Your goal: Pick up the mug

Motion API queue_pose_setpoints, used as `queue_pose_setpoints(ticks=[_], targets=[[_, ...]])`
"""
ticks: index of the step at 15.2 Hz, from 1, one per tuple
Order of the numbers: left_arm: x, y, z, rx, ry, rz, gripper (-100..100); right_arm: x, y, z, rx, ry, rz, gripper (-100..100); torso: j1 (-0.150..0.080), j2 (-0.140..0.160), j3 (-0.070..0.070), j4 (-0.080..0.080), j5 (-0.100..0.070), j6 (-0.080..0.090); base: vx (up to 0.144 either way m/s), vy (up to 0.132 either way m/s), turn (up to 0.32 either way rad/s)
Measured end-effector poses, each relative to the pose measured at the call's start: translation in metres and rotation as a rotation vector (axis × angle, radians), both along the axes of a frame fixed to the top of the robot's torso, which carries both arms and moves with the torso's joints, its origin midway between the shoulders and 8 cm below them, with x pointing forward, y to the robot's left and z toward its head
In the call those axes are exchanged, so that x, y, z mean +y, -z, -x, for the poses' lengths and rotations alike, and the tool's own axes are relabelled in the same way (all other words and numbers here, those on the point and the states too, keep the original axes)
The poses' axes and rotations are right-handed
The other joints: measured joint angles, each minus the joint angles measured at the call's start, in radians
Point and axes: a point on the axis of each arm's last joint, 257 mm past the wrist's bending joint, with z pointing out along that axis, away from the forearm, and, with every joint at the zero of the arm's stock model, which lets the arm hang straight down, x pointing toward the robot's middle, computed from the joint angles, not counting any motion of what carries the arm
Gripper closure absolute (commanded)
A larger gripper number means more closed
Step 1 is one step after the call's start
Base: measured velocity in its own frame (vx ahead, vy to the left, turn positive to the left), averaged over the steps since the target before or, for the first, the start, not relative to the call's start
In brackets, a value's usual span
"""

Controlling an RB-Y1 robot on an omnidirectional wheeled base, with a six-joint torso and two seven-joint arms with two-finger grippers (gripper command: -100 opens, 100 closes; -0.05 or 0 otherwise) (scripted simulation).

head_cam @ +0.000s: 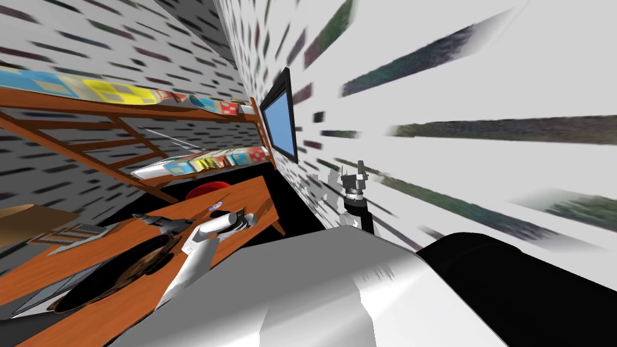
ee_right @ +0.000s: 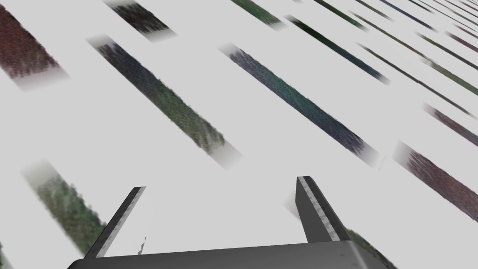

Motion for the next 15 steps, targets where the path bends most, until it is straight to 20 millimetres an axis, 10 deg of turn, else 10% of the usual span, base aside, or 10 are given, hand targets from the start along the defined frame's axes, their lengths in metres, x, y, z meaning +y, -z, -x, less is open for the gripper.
queue_pose_setpoints(ticks=[15], targets=[[-0.021, 0.024, 0.047, 0.236, -0.131, 0.193, -100, 0.000, 0.000, 0.000, 0.000, 0.000, 0.000, 0, 0.003, 0.000, 0.000, 0.000, 0.001, 0.000, 0.051, 0.003, -0.002]])
